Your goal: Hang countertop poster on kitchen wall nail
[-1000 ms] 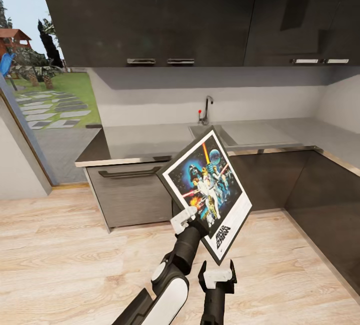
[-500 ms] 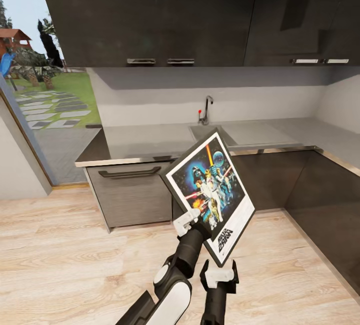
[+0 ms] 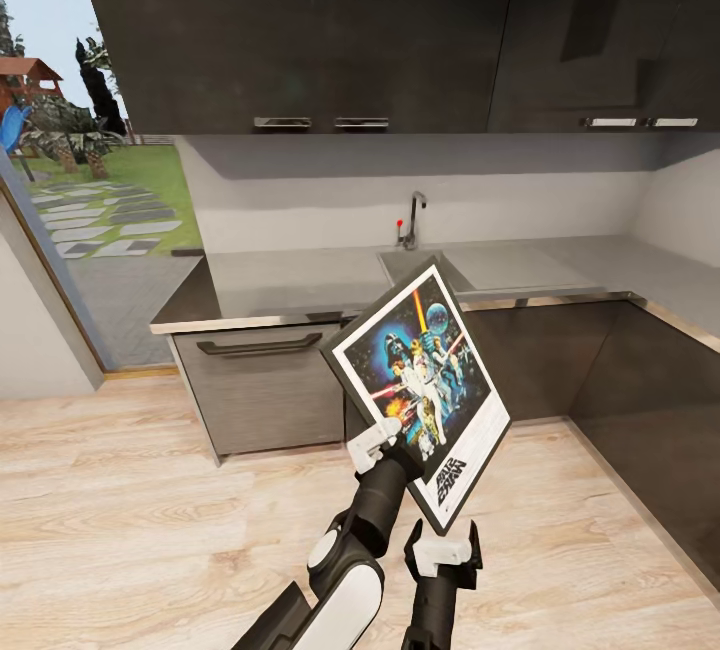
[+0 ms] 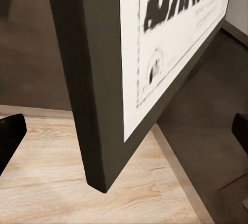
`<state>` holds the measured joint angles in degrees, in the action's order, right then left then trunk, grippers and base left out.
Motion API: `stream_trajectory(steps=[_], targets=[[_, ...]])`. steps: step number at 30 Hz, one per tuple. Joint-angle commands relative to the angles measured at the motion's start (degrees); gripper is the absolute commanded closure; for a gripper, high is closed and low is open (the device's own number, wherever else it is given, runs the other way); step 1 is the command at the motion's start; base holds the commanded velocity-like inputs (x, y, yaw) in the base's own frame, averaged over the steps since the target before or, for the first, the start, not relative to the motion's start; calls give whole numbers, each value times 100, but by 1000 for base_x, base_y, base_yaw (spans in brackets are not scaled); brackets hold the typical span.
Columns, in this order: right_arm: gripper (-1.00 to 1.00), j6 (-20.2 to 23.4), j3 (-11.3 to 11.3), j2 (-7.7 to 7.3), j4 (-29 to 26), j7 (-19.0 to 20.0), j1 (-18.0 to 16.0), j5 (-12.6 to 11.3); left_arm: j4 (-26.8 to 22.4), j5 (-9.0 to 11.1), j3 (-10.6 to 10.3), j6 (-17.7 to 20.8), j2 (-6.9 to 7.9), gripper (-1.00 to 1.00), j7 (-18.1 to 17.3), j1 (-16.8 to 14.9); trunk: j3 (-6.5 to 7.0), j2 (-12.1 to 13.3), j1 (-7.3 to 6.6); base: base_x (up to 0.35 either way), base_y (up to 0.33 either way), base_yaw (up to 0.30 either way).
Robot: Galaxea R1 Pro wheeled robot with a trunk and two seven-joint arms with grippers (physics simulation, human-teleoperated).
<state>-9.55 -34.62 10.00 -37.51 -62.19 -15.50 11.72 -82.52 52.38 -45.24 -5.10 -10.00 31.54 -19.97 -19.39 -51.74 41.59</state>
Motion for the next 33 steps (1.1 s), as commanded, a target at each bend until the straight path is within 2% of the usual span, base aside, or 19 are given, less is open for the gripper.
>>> stream_trajectory(steps=[1, 7, 10, 11, 13, 15, 33], targets=[[-100, -38, -9, 0, 7, -20, -6, -3, 0, 55, -11, -53, 0, 100, 21, -7, -7, -5, 1, 0, 0, 0], [-100, -38, -23, 0, 10, -27, -6, -3, 16, 54, -11, -65, 0, 100, 19, -7, -7, -5, 1, 0, 0, 0], [-100, -38, -130, 0, 9, -67, -6, -3, 45, 49, -13, -68, 0, 100, 19, -7, -7, -5, 1, 0, 0, 0], [-100, -36, -261, 0, 8, -166, -6, -3, 88, 47, -17, -69, 0, 100, 19, -7, -7, -5, 1, 0, 0, 0], [-100, -33, -352, 0, 8, -254, -6, -3, 113, 46, -23, -70, 0, 100, 19, -7, -7, -5, 1, 0, 0, 0], [-100, -31, -387, 0, 8, -287, -6, -3, 123, 46, -25, -70, 0, 100, 19, -7, -7, -5, 1, 0, 0, 0], [-100, -29, -449, 0, 7, -346, -6, -7, 148, 45, -29, -70, 0, 100, 19, -7, -7, -5, 1, 0, 0, 0]])
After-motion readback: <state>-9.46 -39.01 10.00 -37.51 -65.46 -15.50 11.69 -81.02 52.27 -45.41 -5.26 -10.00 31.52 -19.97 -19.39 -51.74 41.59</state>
